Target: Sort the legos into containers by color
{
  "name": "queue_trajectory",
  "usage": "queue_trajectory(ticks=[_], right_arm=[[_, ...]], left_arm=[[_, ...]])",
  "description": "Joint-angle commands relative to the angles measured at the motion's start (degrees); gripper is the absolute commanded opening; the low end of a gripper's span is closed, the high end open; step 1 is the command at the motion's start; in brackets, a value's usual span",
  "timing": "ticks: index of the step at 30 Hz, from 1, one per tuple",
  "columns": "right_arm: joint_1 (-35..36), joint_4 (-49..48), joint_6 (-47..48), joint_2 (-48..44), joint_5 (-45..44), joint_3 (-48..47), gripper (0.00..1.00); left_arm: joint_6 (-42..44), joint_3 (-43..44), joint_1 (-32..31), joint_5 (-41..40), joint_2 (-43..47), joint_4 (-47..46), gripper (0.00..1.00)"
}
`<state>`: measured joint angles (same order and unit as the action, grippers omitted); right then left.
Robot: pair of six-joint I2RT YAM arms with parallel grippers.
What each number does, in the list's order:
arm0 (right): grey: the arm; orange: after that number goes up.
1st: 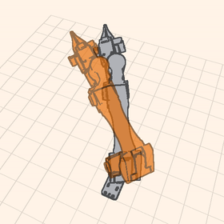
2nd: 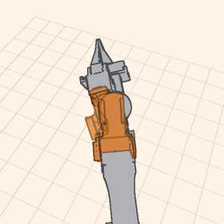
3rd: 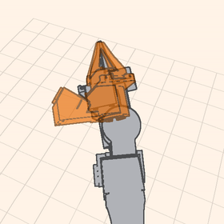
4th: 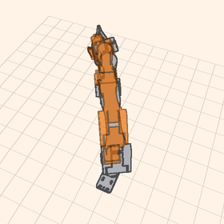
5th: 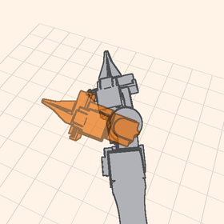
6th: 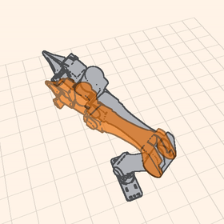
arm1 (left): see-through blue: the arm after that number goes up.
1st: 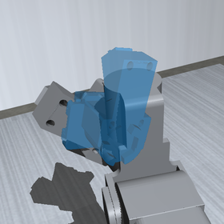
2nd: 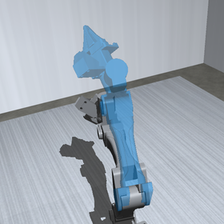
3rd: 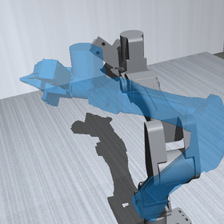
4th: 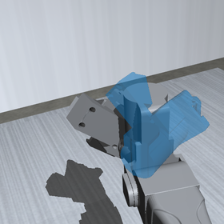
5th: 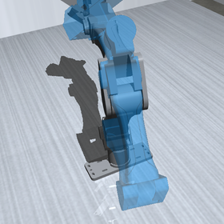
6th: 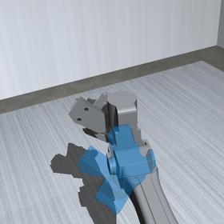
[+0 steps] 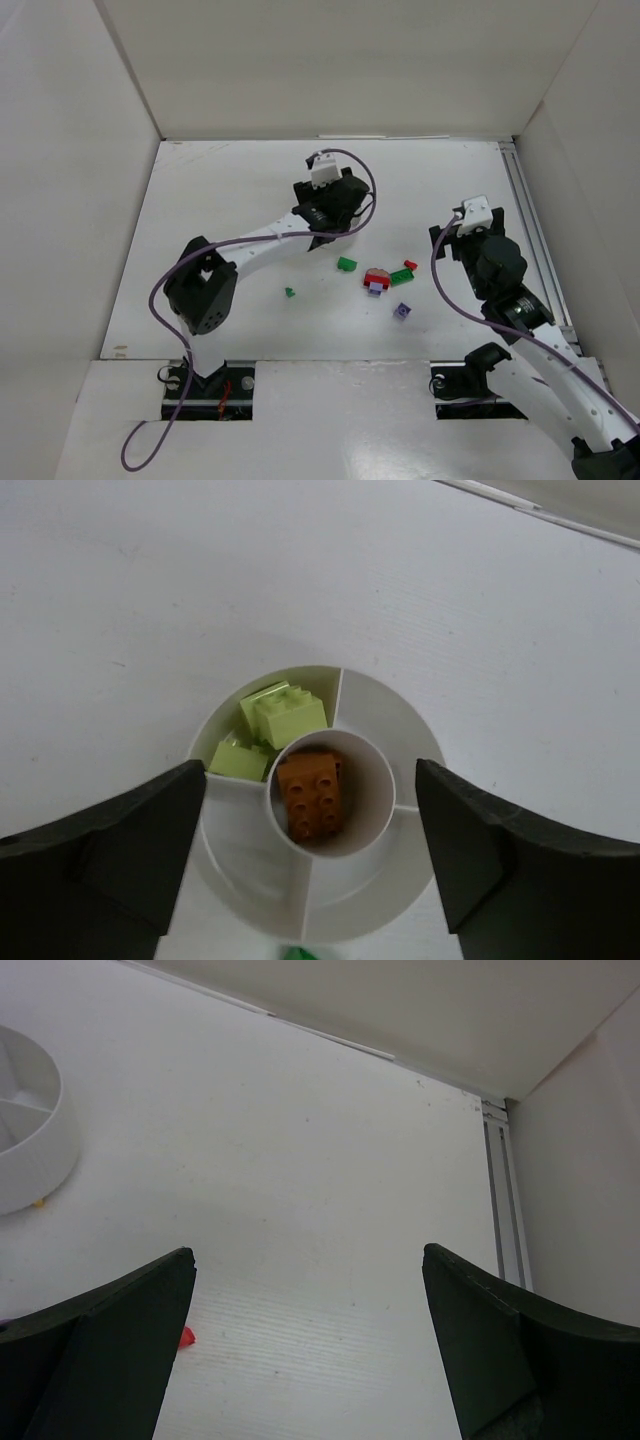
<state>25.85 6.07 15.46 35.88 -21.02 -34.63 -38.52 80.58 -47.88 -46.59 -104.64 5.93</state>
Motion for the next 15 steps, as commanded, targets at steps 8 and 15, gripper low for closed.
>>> queue_trajectory(ticks=[8, 15], right_arm=[[-0.4, 1.2, 1.6, 5.5, 10.1, -1.2, 1.0], [-0.4, 4.3, 1.1, 12.9, 12.6, -4.4, 1.0]], left_arm=[[-9.5, -11.5, 0.1, 14.0, 20.8, 17.5, 1.0], [-19.7, -28.4, 0.1, 24.1, 27.9, 25.0, 1.0]])
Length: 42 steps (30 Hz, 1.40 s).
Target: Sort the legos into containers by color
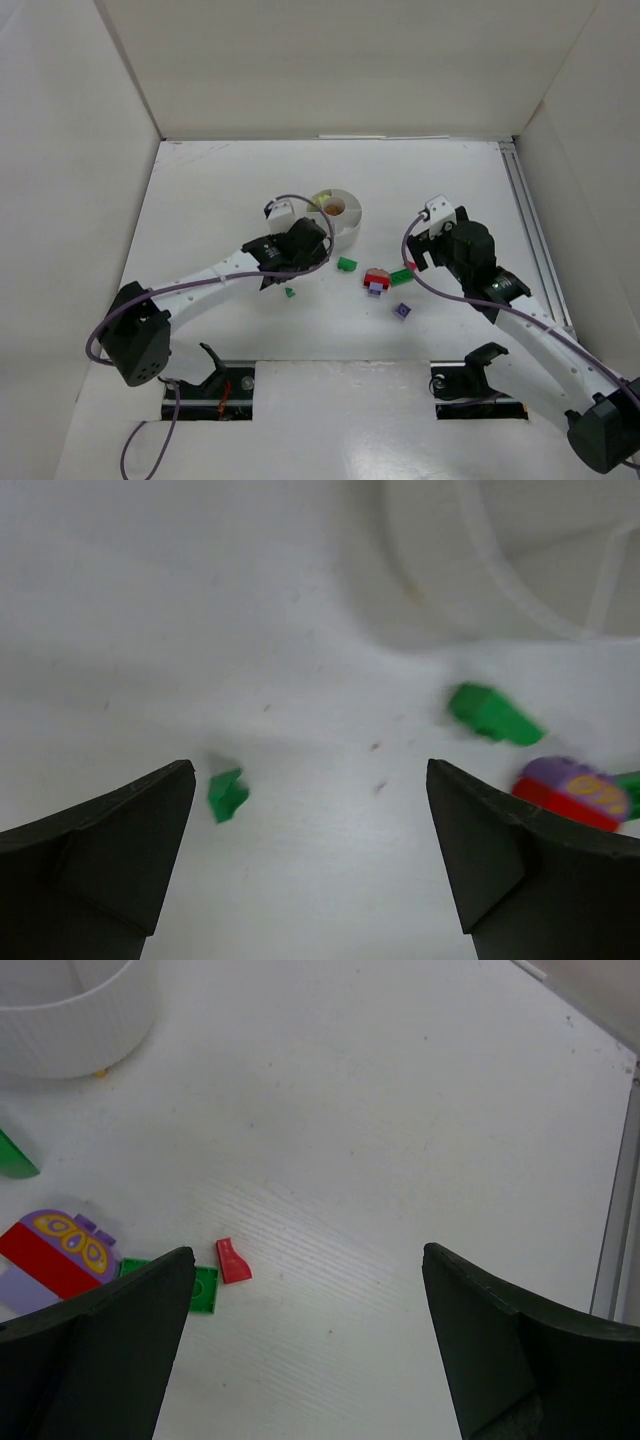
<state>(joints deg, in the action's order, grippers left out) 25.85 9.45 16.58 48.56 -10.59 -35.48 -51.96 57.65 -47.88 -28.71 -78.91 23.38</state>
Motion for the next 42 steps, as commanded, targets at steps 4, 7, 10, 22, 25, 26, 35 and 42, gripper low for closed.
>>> queue_trajectory(ticks=[4, 7, 10, 22, 25, 26, 35, 42], right_arm=[[-0.4, 2.1, -0.6, -0.4, 1.6, -3.0, 1.0], [-0.4, 2.1, -0.6, -1.5, 1.1, -2.5, 1.0], [-0.4, 2.1, -0.6, -1.5, -0.3, -2.5, 1.0], [-0.4, 1.6, -1.1, -1.5, -0.8, -2.0, 1.0], [-0.4, 1.6, -1.1, -1.5, -0.8, -2.0, 1.0], [-0.4, 1.6, -1.1, -0.9, -0.8, -2.0, 1.0], [-0.4, 0.4, -0.5, 2.3, -0.2, -4.1, 1.0], [-0.4, -0.2, 0.6, 3.5, 0.8, -4.2, 1.0]], left_arm=[[-11.4, -11.9, 0.1, 9.8, 3.9, 8.2, 1.0], [-11.9, -15.1, -0.5, 11.9, 3.9, 6.9, 0.97], [-12.5, -15.7, -0.5, 11.9, 2.1, 6.9, 0.9], [-12.1, -11.9, -0.5, 3.2, -5.5, 5.6, 0.67], [-11.6, -10.8, 0.1, 3.2, -6.5, 4.6, 0.6], [-11.0, -10.8, 0.1, 3.2, -6.5, 4.6, 0.54], [-8.9, -10.8, 0.1, 5.5, -7.6, 1.8, 0.09], [-8.3, -6.9, 0.1, 3.1, -5.2, 4.2, 0.07]])
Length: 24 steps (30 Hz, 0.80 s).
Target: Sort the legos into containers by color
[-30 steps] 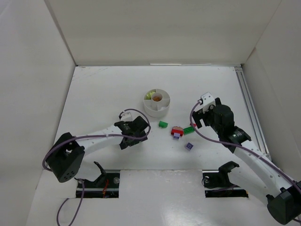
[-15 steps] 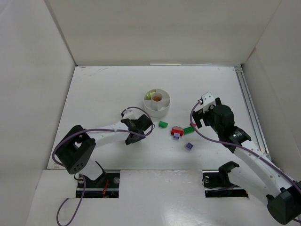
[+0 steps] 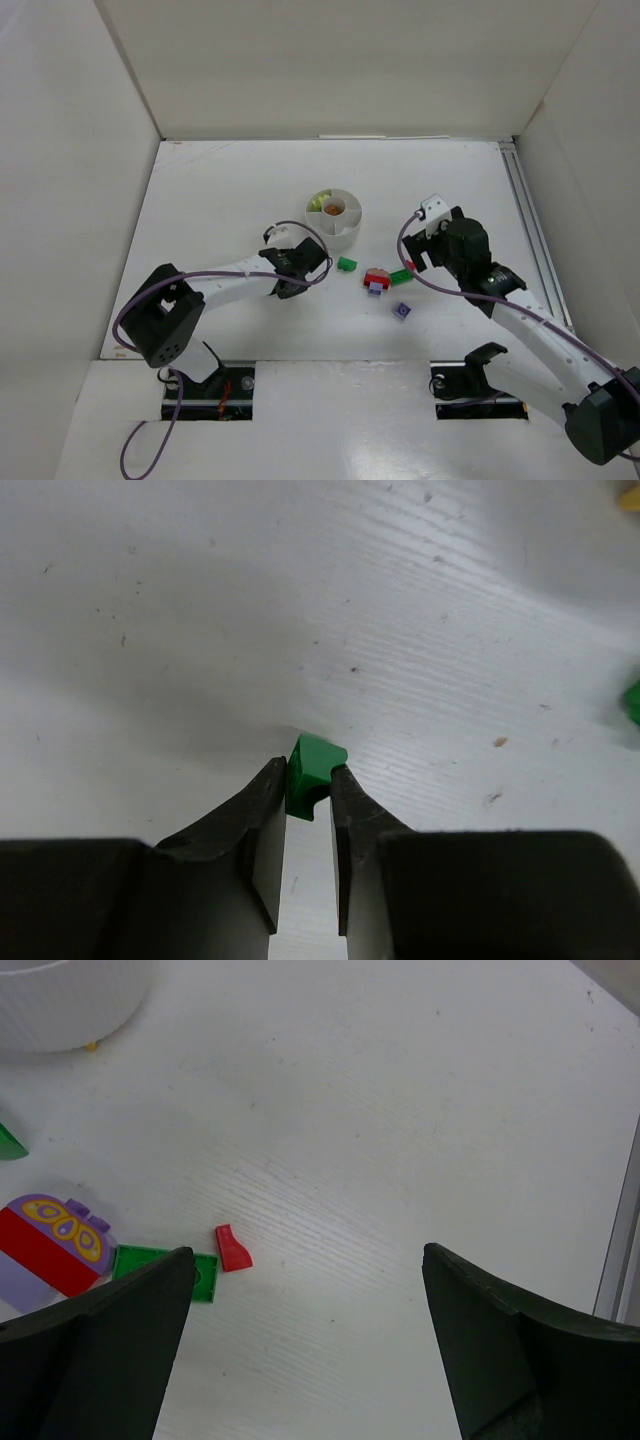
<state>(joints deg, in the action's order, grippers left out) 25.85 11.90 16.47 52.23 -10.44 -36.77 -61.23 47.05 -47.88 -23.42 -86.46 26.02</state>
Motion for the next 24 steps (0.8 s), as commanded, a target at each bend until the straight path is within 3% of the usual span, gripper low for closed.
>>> queue_trajectory(ticks=[1, 5, 8, 14, 24], right_arm=[[-0.4, -2.7, 0.7, -0.2, 0.7, -3.4, 1.0], [-0.4, -3.2, 1.2, -2.7, 0.1, -3.4, 1.0], [-0.4, -3.2, 1.2, -5.0, -1.2, -2.2, 1.0], [-0.4, -3.7, 1.2, -7.1, -3.0, -2.2, 1.0], [-0.4, -2.6, 1.2, -9.3, -5.5, -0.6, 1.0]], left_arm=[[2.2, 4.6, 0.1, -2.7, 2.3, 1.6, 0.07], [5.0, 10.3, 0.6, -8.2, 3.9, 2.1, 0.09], [9.0, 14.6, 2.3, -8.7, 4.5, -2.8, 0.11], [18.1, 22.3, 6.0, -5.8, -1.0, -9.8, 0.11], [24.1, 28.3, 7.1, -2.2, -7.1, -13.1, 0.12]])
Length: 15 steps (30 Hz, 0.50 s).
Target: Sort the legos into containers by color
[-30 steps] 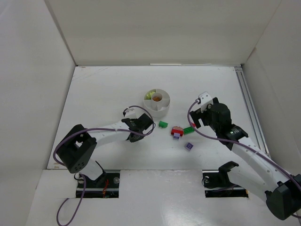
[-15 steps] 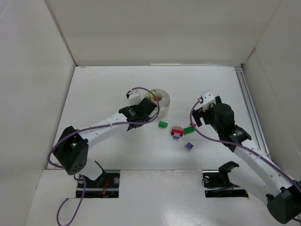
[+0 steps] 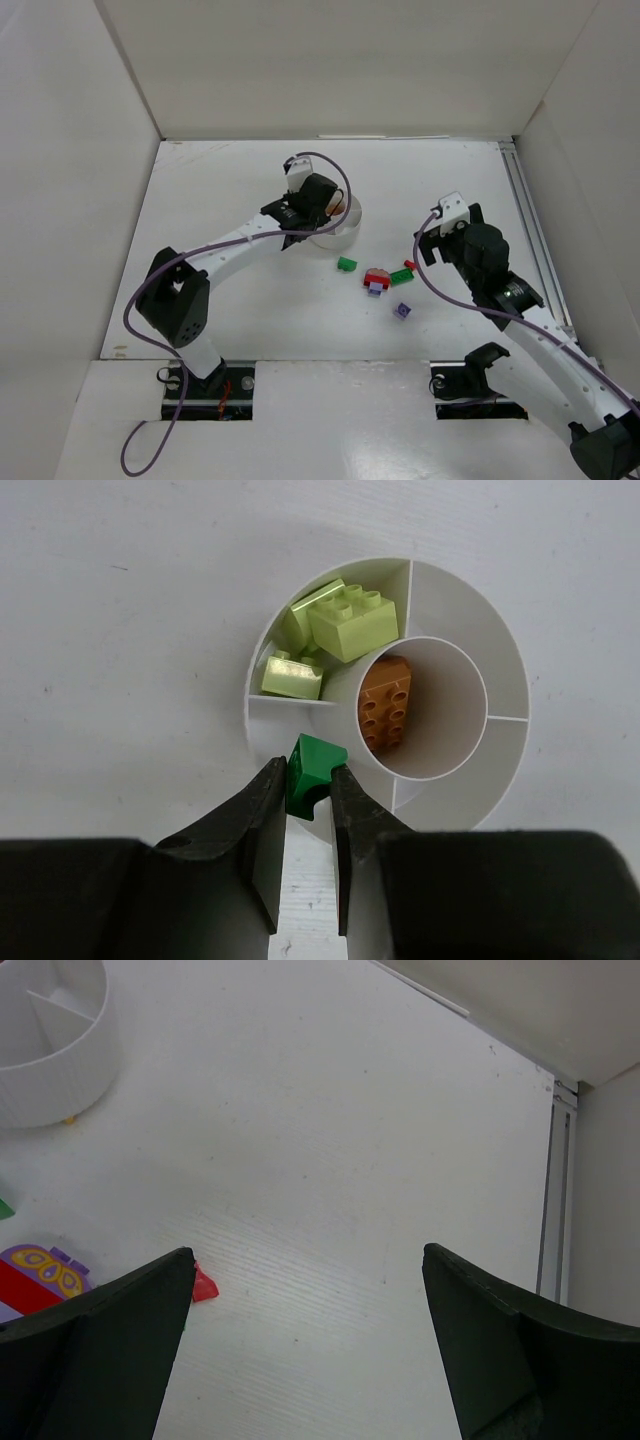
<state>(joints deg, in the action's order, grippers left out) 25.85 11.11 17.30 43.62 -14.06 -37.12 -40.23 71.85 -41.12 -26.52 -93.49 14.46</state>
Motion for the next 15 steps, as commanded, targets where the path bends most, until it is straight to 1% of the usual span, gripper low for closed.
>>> queue_trajectory(ticks=[1, 2, 6, 8, 14, 15], right_arm=[[-0.4, -1.8, 0.4, -0.7, -2.4, -0.2, 1.0], [-0.4, -1.8, 0.4, -0.7, -2.4, -0.2, 1.0], [-0.4, -1.8, 0.4, -0.7, -2.9, -0.2, 1.0], [-0.4, -1.8, 0.4, -0.7, -2.9, -0.2, 1.0], [-0.4, -1.3, 0.4, -0.7, -2.9, -0.2, 1.0], [-0.4, -1.3, 0.4, -0.7, -2.9, -0.2, 1.0]], left_arm=[[3.1, 3.5, 0.3, 0.9, 0.0, -1.5, 0.12], [3.1, 3.5, 0.3, 1.6, -0.6, -1.5, 0.16], [4.2, 3.5, 0.3, 3.1, -1.3, -2.2, 0.27], [4.2, 3.5, 0.3, 3.7, -1.8, -2.2, 0.3], [4.1, 4.0, 0.3, 5.8, -2.3, -2.9, 0.31], [4.1, 4.0, 0.3, 6.3, -1.6, -2.9, 0.35]])
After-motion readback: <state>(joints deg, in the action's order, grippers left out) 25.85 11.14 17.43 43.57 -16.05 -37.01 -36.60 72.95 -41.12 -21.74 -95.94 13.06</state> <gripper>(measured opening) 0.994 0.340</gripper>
